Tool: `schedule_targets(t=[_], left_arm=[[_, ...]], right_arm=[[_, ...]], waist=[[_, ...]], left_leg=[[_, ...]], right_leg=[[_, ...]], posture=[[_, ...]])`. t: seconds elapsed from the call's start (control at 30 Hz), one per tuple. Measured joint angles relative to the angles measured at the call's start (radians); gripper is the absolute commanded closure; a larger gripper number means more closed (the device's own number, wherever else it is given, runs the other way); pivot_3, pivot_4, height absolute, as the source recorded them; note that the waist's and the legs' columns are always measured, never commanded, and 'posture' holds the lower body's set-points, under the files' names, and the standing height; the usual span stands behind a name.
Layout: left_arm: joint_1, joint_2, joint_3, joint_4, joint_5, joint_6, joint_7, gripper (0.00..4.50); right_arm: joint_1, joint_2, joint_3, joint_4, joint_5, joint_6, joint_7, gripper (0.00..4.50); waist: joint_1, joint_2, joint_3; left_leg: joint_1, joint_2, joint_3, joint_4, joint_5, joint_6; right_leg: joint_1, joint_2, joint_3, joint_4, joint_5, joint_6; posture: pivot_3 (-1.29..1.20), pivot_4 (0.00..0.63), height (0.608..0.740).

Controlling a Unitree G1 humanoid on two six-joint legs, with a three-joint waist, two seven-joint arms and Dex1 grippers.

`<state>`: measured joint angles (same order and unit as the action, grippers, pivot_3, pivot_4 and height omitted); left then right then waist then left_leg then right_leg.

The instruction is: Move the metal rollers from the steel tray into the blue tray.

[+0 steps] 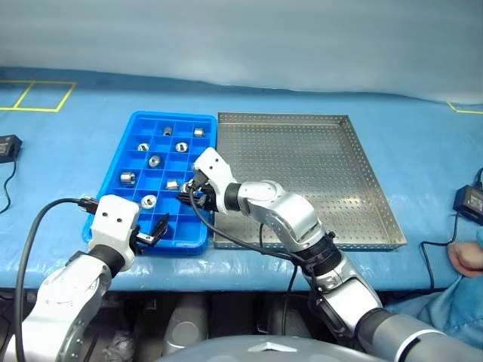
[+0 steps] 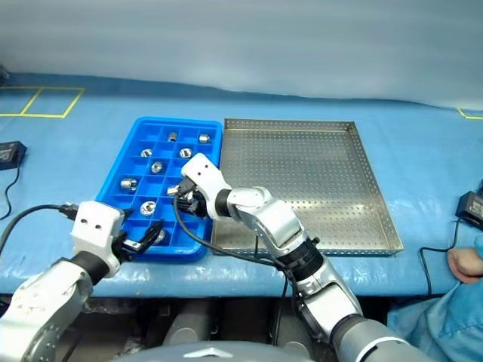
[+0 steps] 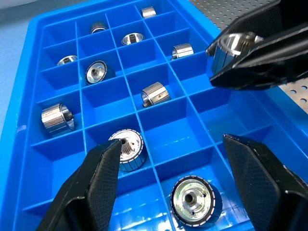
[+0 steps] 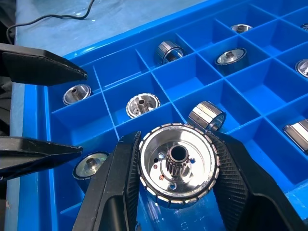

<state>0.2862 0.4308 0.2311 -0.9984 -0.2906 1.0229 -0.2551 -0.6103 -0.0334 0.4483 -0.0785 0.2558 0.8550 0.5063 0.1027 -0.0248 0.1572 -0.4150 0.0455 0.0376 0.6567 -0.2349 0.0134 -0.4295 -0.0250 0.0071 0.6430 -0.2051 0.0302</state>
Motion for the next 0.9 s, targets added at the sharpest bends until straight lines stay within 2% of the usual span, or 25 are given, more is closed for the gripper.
schedule_targets(t=[0.07, 0.13, 0.23, 0.4, 0.53, 0.67, 0.83, 0.9], left_arm=[[-0.004, -0.004, -0.007, 0.0, 0.0, 0.001, 0.01, 0.84], [-0.019, -0.006, -0.011, 0.0, 0.0, 0.001, 0.015, 0.84], [-0.035, -0.006, -0.02, 0.0, 0.0, 0.002, 0.016, 0.84], [-0.069, -0.006, -0.046, 0.016, 0.0, 0.0, 0.017, 0.84], [-0.126, -0.016, -0.111, 0.068, 0.0, -0.023, 0.015, 0.84], [-0.218, -0.035, -0.192, 0.162, 0.009, -0.084, 0.012, 0.84], [-0.339, -0.054, -0.245, 0.309, 0.014, -0.175, -0.012, 0.84], [-0.357, -0.046, -0.252, 0.355, 0.016, -0.214, -0.034, 0.48]], right_arm=[[0.0, 0.0, 0.006, 0.0, -0.003, -0.004, 0.008, 2.79], [0.0, 0.0, 0.016, 0.007, -0.013, -0.013, 0.014, 2.02], [0.0, -0.003, 0.027, 0.025, -0.026, -0.026, 0.018, 1.14], [0.015, -0.01, 0.015, -0.004, -0.027, -0.04, 0.012, 1.14], [0.055, -0.06, -0.049, -0.074, -0.027, -0.037, -0.016, 1.14], [0.123, -0.19, -0.133, -0.192, -0.009, -0.014, 0.0, 1.14], [0.203, -0.351, -0.208, -0.293, 0.009, -0.002, 0.044, 1.14], [0.225, -0.397, -0.239, -0.294, 0.013, -0.002, 0.058, 0.76]], waist=[[0.001, 0.0, 0.0], [0.002, 0.0, 0.0], [0.002, 0.0, 0.0], [0.002, 0.0, 0.0], [0.005, 0.0, 0.0], [0.006, 0.001, 0.0], [-0.027, 0.001, 0.001], [-0.043, 0.001, 0.001]], left_leg=[[0.0, 0.0, 0.0, 0.0, 0.0, 0.0], [0.0, 0.0, -0.001, -0.001, 0.0, 0.0], [0.0, 0.0, -0.002, -0.001, 0.0, 0.0], [-0.001, 0.0, -0.003, -0.001, 0.0, -0.001], [-0.001, -0.001, -0.003, 0.0, 0.0, -0.001], [-0.002, -0.002, -0.004, 0.001, 0.0, 0.0], [-0.002, -0.001, -0.003, 0.0, 0.0, 0.0], [-0.002, 0.0, -0.002, -0.001, 0.0, 0.0]], right_leg=[[0.0, 0.0, -0.001, 0.0, 0.0, 0.0], [0.0, 0.0, -0.002, 0.0, -0.001, -0.001], [0.0, 0.0, -0.002, 0.0, -0.001, -0.001], [0.0, 0.0, -0.003, 0.0, -0.001, -0.002], [0.001, -0.001, -0.004, -0.001, -0.001, -0.001], [0.001, -0.001, -0.004, -0.001, -0.001, -0.001], [0.0, 0.001, -0.003, 0.0, -0.001, -0.002], [0.0, 0.001, -0.003, 0.0, -0.001, -0.002]], posture=[[0.36, 0.15, 0.74], [0.35, 0.15, 0.74], [0.34, 0.15, 0.74], [0.3, 0.15, 0.74], [0.25, 0.15, 0.74], [0.19, 0.15, 0.74], [0.11, 0.15, 0.74], [0.1, 0.15, 0.74]])
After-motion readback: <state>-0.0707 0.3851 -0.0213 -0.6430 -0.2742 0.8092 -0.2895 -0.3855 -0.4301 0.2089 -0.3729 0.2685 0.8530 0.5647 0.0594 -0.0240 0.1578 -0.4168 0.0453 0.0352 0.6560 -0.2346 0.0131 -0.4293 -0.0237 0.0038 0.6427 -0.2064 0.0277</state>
